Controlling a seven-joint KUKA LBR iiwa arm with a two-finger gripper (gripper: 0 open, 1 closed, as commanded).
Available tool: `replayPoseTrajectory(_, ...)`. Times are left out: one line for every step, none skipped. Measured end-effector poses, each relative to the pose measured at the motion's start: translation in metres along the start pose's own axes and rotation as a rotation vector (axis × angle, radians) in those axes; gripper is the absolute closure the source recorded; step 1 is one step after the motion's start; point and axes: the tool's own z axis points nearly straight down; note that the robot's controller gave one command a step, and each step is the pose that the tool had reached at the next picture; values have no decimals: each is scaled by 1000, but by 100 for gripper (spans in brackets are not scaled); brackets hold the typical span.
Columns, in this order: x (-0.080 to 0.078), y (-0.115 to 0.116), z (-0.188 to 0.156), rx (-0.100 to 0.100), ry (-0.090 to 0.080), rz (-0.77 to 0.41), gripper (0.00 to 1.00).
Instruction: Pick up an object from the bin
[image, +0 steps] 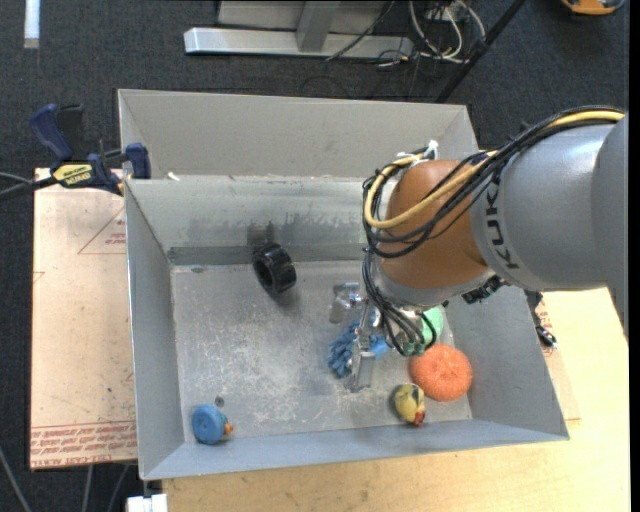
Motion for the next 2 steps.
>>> replayPoseTrajectory(-2,0,-4,0,-7,1,0)
replayPoseTrajectory(-24,-41,49,-1,-1,-28,100)
